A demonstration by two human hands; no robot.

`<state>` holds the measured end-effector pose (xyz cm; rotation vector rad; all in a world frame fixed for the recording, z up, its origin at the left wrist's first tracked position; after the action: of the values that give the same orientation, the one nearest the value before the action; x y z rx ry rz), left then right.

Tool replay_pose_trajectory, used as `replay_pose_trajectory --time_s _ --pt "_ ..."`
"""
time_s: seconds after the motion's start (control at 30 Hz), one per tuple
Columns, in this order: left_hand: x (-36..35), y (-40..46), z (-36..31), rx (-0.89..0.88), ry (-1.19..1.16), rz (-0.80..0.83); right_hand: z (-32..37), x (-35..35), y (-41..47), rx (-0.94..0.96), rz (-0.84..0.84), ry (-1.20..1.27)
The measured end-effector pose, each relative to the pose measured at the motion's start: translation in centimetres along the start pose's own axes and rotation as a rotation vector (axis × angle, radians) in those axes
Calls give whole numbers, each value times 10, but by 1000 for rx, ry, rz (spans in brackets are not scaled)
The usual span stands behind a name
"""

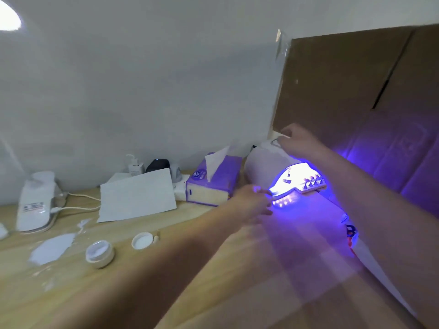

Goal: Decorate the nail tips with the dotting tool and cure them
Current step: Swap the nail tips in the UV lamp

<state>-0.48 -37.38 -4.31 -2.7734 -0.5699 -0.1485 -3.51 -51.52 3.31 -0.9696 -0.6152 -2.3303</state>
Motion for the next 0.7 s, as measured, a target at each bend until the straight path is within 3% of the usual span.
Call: replay_pose_trajectory --time_s 0.07,0.13,0.27,0.33,0.43,0.57,0.7 --pt "14 -30 -9 -59 41 80 29 -2 -19 127 -85 147" --pt "37 -59 -16 -154 101 35 59 -6 -38 253 -135 238" --pt "93 -109 -22 -366 213 -246 110 -23 -79 457 -288 472" --pt "120 -131 -18 -476 227 -387 128 -39 -97 520 -290 600" --pt "152 -163 -4 -575 239 -554 148 -65 -116 596 -229 576" --pt "183 -202 21 -612 392 -731 157 -99 -128 595 -150 558" --pt "210 -232 46 -488 509 -810 144 -134 -141 542 -143 610"
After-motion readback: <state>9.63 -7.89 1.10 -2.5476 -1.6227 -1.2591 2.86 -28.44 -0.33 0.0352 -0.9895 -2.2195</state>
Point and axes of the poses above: each hand's wrist, its own y-axis towards the middle knuckle, its own x-axis out of the back of the hand, z = x × y, the point moved 3 cm from there along y, towards the middle knuckle, and after that the axes turned 3 degrees about z, right-handed, at the moved point
